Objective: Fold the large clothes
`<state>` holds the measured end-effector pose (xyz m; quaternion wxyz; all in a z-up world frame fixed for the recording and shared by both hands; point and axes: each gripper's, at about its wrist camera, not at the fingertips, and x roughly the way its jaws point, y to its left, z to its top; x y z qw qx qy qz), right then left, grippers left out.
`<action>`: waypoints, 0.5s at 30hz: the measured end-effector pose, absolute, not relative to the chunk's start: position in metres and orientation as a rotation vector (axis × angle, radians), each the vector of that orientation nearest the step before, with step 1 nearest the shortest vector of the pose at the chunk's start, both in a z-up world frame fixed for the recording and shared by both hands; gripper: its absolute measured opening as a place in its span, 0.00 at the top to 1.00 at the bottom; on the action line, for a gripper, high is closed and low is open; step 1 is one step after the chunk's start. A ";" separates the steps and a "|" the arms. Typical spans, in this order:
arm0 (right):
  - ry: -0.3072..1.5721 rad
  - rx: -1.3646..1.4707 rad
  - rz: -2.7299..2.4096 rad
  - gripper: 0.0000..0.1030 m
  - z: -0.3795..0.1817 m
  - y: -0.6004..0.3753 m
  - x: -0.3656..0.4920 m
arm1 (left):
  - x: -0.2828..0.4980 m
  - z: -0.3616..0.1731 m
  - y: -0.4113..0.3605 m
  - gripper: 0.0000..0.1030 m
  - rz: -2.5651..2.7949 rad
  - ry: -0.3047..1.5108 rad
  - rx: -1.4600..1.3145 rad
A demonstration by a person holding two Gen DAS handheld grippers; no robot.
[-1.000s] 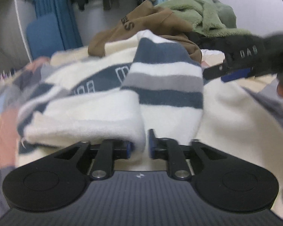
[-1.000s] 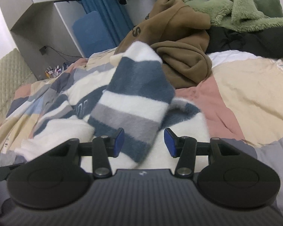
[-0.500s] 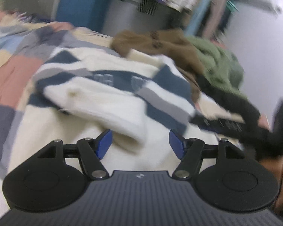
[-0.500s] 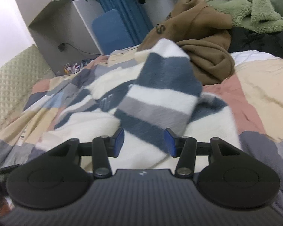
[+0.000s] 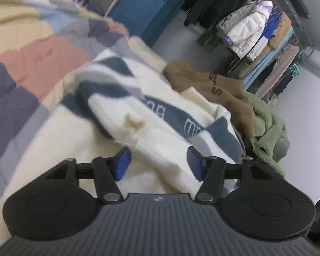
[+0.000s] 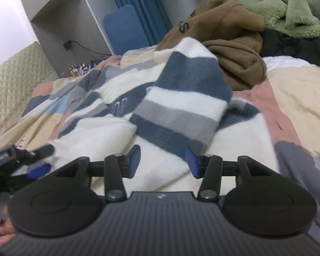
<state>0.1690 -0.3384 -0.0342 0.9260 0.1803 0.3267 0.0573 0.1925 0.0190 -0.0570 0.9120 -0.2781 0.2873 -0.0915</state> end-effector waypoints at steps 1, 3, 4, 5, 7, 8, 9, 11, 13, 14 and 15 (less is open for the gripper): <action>0.681 0.387 0.116 0.51 -0.036 -0.340 0.170 | 0.192 -0.057 0.018 0.51 -0.187 0.586 -0.570; 0.702 0.429 0.116 0.51 -0.040 -0.345 0.172 | 0.198 -0.058 0.017 0.66 -0.197 0.593 -0.571; 0.708 0.440 0.115 0.51 -0.041 -0.345 0.173 | 0.200 -0.058 0.015 0.74 -0.192 0.598 -0.557; 0.715 0.445 0.108 0.51 -0.043 -0.347 0.173 | 0.201 -0.058 0.012 0.77 -0.180 0.591 -0.533; 0.729 0.430 0.082 0.51 -0.044 -0.347 0.173 | 0.201 -0.053 0.008 0.85 -0.179 0.555 -0.491; 0.732 0.418 0.071 0.51 -0.043 -0.346 0.173 | 0.201 -0.049 0.006 0.87 -0.185 0.537 -0.479; 0.730 0.417 0.065 0.51 -0.043 -0.347 0.172 | 0.200 -0.044 0.002 0.89 -0.198 0.517 -0.463; 0.725 0.434 0.061 0.51 -0.043 -0.351 0.171 | 0.195 -0.031 -0.010 0.90 -0.237 0.466 -0.403; 0.716 0.454 0.041 0.51 -0.042 -0.357 0.169 | 0.187 -0.016 -0.031 0.90 -0.304 0.418 -0.321; 0.714 0.460 0.024 0.51 -0.042 -0.359 0.168 | 0.183 -0.011 -0.042 0.90 -0.341 0.408 -0.289; 0.717 0.465 0.003 0.51 -0.042 -0.362 0.168 | 0.178 -0.007 -0.056 0.90 -0.384 0.394 -0.244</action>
